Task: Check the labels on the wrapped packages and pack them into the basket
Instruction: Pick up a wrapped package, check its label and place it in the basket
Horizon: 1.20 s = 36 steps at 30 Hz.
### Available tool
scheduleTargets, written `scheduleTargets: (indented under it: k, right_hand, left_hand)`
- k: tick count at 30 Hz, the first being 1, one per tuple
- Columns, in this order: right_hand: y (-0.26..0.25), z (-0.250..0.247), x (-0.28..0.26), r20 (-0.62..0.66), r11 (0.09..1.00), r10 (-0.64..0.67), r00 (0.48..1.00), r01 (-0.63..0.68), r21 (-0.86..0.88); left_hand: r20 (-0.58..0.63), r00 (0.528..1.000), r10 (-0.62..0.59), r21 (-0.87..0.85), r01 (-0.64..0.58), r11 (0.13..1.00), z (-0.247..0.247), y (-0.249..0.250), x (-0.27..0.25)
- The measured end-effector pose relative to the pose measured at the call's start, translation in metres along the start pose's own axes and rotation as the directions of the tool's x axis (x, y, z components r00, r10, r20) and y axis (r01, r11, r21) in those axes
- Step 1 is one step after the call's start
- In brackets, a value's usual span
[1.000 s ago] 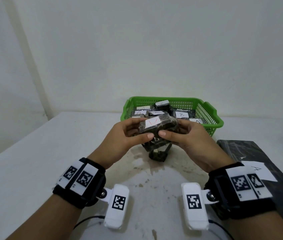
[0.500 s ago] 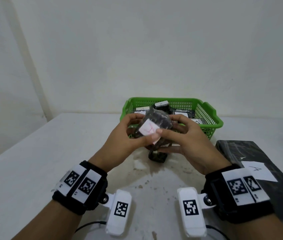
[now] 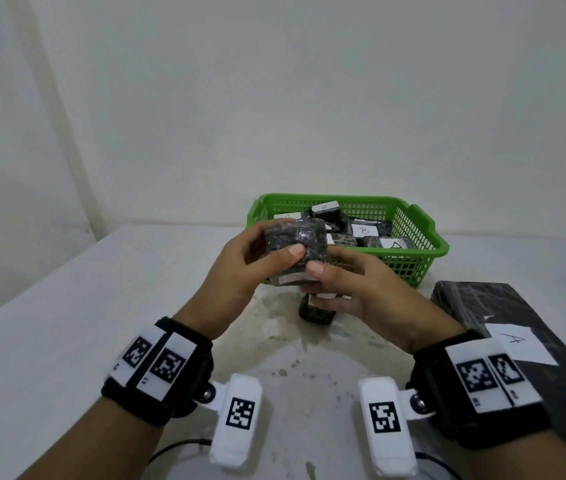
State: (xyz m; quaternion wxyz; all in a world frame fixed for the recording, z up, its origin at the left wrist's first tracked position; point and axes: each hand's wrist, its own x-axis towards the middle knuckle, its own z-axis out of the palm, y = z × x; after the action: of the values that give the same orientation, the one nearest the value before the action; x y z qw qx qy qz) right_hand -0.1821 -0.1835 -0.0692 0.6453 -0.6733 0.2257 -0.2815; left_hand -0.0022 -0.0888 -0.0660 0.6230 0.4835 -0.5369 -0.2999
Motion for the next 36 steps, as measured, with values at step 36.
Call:
scheduleTargets:
  k: [36]
  right_hand:
    - [-0.003,-0.003,0.0,-0.088,0.997,0.009,0.996,-0.001,0.08]
  left_hand:
    - [0.099,0.995,0.012,0.075,-0.019,0.997,-0.008,-0.005,0.001]
